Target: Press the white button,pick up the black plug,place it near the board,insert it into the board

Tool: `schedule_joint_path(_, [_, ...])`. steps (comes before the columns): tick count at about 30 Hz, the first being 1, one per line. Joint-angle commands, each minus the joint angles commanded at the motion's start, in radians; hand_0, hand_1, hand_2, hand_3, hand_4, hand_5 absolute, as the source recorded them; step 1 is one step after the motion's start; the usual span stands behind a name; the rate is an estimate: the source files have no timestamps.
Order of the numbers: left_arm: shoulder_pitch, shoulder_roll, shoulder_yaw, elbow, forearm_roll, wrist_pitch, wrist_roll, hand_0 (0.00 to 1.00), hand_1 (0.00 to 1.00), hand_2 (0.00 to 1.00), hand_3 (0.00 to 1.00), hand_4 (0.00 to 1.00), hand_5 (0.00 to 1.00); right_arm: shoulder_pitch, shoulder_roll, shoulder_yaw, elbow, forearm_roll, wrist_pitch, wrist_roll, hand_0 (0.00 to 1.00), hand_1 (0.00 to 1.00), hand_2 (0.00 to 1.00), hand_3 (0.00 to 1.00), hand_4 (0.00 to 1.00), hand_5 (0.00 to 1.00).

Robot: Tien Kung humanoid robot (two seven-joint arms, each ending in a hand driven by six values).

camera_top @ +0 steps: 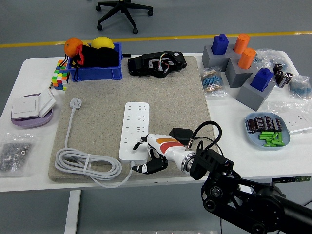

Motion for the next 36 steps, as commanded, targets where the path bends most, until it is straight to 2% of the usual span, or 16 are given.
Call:
schedule_joint_path(15, [0.000, 0.001, -0.001, 0.000, 0.008, -0.001, -0.001, 0.624, 0.630, 0.636, 0.694, 0.559, 0.399, 0.044, 0.030, -0.030, -0.085, 0.023, 0.005, 0.010, 0.002, 0.002, 0.141, 0.649, 0.867, 0.383])
schedule_joint_path(36, [-0.001, 0.000, -0.006, 0.000, 0.009, -0.001, -0.001, 0.624, 0.630, 0.636, 0.694, 0.558, 0.401, 0.047, 0.032, -0.057, -0.129, 0.044, 0.010, 0.020, 0.002, 0.002, 0.140, 0.647, 0.862, 0.382])
